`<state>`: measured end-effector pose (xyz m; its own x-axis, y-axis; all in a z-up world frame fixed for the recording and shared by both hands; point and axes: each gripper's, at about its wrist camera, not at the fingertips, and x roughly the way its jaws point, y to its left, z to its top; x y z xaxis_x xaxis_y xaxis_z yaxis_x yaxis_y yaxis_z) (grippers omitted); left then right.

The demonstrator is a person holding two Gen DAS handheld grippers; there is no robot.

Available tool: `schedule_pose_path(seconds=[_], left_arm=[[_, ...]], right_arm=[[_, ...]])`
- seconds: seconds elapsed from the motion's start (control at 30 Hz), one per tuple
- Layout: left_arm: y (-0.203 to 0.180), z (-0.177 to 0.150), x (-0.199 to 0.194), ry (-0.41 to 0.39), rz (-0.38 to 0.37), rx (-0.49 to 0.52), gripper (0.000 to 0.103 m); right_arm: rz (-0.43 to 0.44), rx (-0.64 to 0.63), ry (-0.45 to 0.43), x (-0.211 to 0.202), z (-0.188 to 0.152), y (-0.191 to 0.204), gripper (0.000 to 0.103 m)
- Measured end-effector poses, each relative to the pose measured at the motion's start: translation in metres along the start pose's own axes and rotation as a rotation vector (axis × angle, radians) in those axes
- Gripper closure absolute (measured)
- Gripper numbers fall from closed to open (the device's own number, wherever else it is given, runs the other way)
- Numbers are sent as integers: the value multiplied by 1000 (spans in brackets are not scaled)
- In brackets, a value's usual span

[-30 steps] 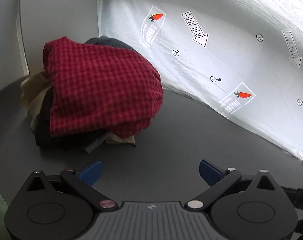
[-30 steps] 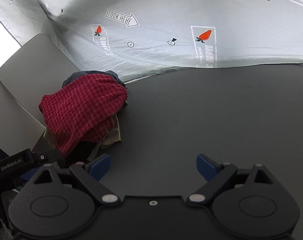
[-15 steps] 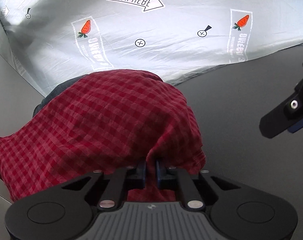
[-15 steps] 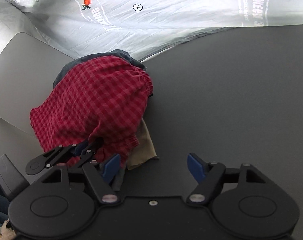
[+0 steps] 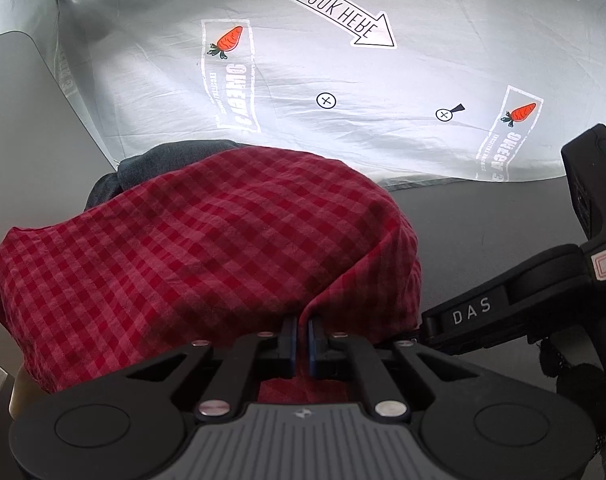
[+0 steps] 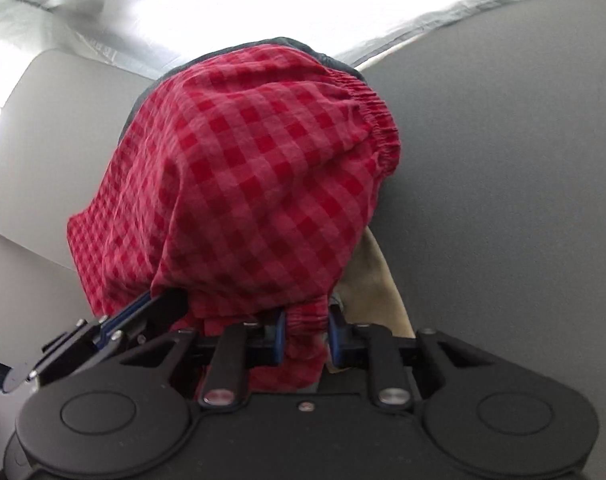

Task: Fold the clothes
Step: 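Reach both grippers to the red gingham shorts on the pile and grasp the waistband, then lift the red shorts off the pile with both grippers and carry them onto the open table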

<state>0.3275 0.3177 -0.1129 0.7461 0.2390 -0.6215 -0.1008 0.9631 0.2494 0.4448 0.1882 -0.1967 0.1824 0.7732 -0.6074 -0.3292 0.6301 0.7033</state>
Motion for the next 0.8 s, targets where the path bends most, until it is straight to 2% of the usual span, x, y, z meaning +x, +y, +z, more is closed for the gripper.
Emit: schedule_pose_path(seconds=[0.13,0.27,0.37,0.53,0.67,0.73,0.8], left_arm=[[-9,8,-20,-70,51,-5,100],[-28,17,-46,-146,116,46,100],[-44,31,-70,-198,98,9,100],[-90,55,-120,-317,98,-26,101],[-130,66,-161,-381,97,-90,103],[-151,66,-183,-405,115,-101,103],[-169,64,-204,-411,95,-125,103]], right_arm=[[-150,-199,-100,-42,-14,22,82],[-290,-394,-240,-102,-29,36,83],[-393,-517,-359,-151,-39,45,83],[-646,-757,-616,-243,-57,49,83],[-789,-820,-801,-321,-73,40,83],[-833,-821,-868,-363,-84,32,83],[-852,-809,-922,-401,-93,24,83]])
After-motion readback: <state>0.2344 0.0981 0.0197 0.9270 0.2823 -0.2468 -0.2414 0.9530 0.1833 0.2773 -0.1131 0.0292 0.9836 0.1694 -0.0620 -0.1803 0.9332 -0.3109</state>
